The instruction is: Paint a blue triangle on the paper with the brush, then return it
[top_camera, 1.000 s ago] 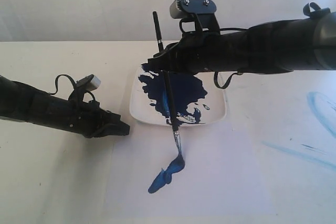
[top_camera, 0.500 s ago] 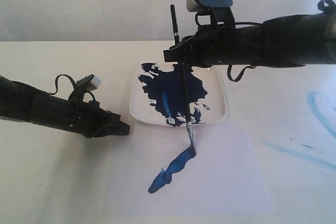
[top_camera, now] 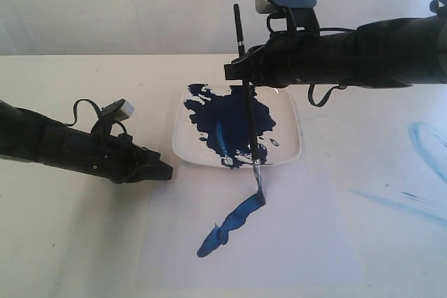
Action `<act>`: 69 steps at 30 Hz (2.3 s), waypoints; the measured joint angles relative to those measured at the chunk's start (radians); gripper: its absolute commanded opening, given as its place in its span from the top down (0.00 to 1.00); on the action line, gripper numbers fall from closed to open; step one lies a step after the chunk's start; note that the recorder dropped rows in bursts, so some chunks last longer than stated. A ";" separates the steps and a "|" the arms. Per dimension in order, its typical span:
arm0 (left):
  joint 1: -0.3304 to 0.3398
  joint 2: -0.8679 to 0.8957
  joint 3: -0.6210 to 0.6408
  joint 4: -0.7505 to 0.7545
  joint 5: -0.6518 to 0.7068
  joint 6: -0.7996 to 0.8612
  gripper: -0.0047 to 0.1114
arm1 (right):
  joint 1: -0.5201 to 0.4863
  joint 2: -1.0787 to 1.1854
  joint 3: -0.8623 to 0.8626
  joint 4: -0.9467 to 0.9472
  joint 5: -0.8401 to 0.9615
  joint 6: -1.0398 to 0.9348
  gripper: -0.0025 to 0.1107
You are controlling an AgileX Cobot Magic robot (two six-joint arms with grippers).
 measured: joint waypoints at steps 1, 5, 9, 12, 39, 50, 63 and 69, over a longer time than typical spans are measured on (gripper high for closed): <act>0.000 0.000 0.000 0.000 0.000 0.000 0.96 | 0.000 0.000 0.000 0.000 0.000 0.000 0.98; 0.000 0.000 0.000 0.000 0.000 0.000 0.96 | 0.000 0.000 0.000 -0.002 0.001 0.000 0.98; 0.000 0.000 0.000 0.000 0.000 0.000 0.96 | 0.000 0.000 0.000 -0.022 0.005 0.027 0.98; 0.000 0.000 0.000 0.000 0.000 0.000 0.96 | 0.000 0.000 0.000 -0.050 0.020 0.053 0.98; 0.000 0.000 0.000 0.000 0.000 0.000 0.96 | 0.000 -0.053 0.047 -0.105 0.086 0.161 0.98; 0.000 0.000 0.000 0.000 0.000 0.000 0.96 | 0.000 -0.086 0.047 -0.106 0.045 0.161 0.98; 0.000 0.000 0.000 0.000 0.000 0.000 0.96 | 0.000 -0.238 0.047 -0.628 -0.070 0.666 0.98; 0.000 0.000 0.000 0.000 0.000 0.000 0.96 | 0.033 -0.248 0.047 -0.956 -0.148 1.018 0.98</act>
